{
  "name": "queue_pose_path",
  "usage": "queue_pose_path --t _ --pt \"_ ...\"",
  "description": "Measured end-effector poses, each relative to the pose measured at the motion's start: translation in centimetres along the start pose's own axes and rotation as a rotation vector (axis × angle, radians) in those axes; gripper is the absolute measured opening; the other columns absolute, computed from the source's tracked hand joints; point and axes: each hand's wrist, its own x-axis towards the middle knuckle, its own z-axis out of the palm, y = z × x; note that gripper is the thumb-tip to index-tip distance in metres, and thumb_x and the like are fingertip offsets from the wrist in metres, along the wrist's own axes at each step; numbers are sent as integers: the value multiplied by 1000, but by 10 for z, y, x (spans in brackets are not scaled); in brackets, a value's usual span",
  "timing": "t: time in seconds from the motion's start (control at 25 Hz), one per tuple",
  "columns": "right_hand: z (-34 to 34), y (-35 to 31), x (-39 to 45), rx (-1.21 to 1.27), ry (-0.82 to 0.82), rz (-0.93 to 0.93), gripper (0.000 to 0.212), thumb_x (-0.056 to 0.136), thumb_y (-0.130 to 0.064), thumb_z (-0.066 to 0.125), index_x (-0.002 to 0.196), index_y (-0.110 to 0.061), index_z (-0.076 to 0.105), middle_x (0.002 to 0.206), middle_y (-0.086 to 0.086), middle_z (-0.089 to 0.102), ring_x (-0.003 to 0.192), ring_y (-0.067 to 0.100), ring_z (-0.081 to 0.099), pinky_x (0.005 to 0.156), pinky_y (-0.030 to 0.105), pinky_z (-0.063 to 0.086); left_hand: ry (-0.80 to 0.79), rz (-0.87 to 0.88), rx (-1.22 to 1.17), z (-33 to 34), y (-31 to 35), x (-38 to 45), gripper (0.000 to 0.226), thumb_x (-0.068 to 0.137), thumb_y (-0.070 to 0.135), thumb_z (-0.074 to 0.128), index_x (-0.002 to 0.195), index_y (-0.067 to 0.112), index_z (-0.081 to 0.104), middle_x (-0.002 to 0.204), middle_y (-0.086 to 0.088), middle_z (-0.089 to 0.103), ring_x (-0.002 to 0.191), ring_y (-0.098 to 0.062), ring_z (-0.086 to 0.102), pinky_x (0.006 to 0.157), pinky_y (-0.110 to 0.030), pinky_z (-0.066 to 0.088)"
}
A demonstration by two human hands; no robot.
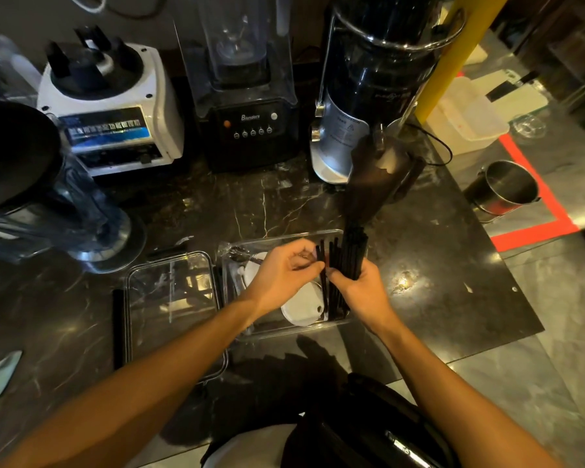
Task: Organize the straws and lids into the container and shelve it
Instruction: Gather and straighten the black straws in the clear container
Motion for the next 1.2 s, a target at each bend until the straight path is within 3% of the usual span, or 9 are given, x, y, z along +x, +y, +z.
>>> queue_pose_path --t 0.2,0.32,0.4,0.52,0.68,0.8,0.88,1.04,1.2 --pt "6 6 -1 14 -104 -8 43 93 -2 72 105 -43 76 106 -7 79 105 14 74 86 26 59 -24 31 85 0 1 -1 14 92 2 72 105 7 73 91 2 76 81 -1 71 76 -13 52" --pt "11 9 -3 31 -113 -5 34 93 -11 75 107 -41 75 108 -8 79 106 12 74 88 26 58 -49 -22 58 -4 4 -1 24 88 0 74 108 11 70 93 -4 75 78 -6 71 76 -20 55" --pt "13 6 -2 70 -100 -12 33 90 -12 76 108 -39 77 107 -5 80 105 16 74 89 30 59 -89 -53 19 -3 7 -1 46 82 12 81 122 18 60 103 -6 68 85 -13 69 81 -30 57" --pt "10 -4 2 83 -152 -78 29 89 -15 72 117 -26 74 111 -6 79 108 14 74 87 27 58 -63 12 119 6 17 2 73 69 45 88 133 29 57 116 6 59 104 -3 62 91 -19 50" --pt "10 -7 3 -27 -234 -67 37 91 3 72 110 -28 70 103 -16 78 101 2 72 82 19 56 -30 50 129 23 23 13 52 78 31 87 125 28 68 127 10 60 125 -6 56 110 -30 44" --pt "10 -7 3 -91 -243 -73 46 88 9 71 108 -32 68 101 -22 77 101 -2 71 81 17 55 39 -6 -17 37 24 12 39 81 7 84 117 13 71 116 -3 73 114 -11 67 107 -42 49" --pt "10 -7 4 -85 -213 -115 50 88 6 71 113 -36 66 108 -26 74 106 -3 70 84 15 54 116 15 -117 43 28 10 39 82 4 83 118 9 69 107 -10 76 107 -20 71 104 -44 53" --pt "9 -4 4 -17 -199 -43 37 89 0 76 100 -35 74 94 -10 78 90 2 72 76 19 54 208 71 -417 48 46 16 27 101 27 61 105 3 72 84 -15 72 84 -24 72 85 -37 59" --pt "5 0 7 -102 -241 33 26 84 2 80 102 -13 71 91 6 76 87 18 73 72 30 56 252 -20 -252 56 46 24 31 105 19 55 94 -2 74 71 -5 69 69 -9 67 70 -20 56"
